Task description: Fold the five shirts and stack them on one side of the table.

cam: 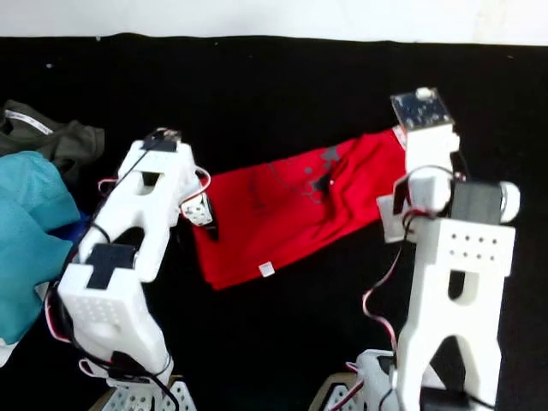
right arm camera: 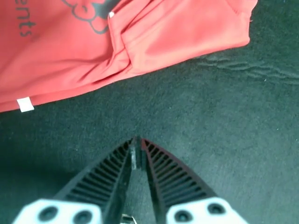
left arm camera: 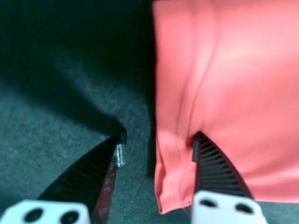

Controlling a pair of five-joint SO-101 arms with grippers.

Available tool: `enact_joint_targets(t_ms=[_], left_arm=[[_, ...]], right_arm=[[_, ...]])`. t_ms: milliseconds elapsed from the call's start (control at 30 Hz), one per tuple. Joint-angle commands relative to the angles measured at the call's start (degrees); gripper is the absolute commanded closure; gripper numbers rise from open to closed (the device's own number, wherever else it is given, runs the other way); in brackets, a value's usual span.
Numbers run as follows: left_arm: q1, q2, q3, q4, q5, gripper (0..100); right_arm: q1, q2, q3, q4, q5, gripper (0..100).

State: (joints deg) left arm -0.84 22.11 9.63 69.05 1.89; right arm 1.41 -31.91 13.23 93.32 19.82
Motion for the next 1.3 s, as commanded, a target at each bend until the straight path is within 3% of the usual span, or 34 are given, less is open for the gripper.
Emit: enact_joint_targets(t_ms=[0,100,267,367,667,800,1033,1267], left_arm=[[3.82,4.26,-5.49,2.73,0.62,77],[5.41,8.66,-10.42,6.51,0.62,78],[5.23,16.48,-19.56,13.89,0.26,97],[3.65,21.58,-25.19,20.31,0.18,99],[-15.87,27.30,-41.54,28.66,-13.63,99],[-20.53,27.30,-46.73,31.38,-19.60,99],[-15.96,23.96,-46.20,31.91,-19.25,99],[-1.45,3.38,-39.43,32.00,-17.67,99]], right_arm=[[0.66,-4.35,5.32,-2.42,-0.44,99.2],[2.42,-6.20,10.24,-4.79,-0.44,99.2],[7.87,-9.27,14.46,-10.68,-0.44,99.2],[10.42,-10.42,16.57,-12.53,-0.44,99.2],[11.12,-10.68,26.68,-16.04,-0.79,99.2],[11.21,-10.68,33.10,-21.58,-0.79,99.2],[13.58,-10.68,49.80,-35.82,-0.79,99.2],[25.36,-10.68,62.90,-48.40,-0.88,99.2]])
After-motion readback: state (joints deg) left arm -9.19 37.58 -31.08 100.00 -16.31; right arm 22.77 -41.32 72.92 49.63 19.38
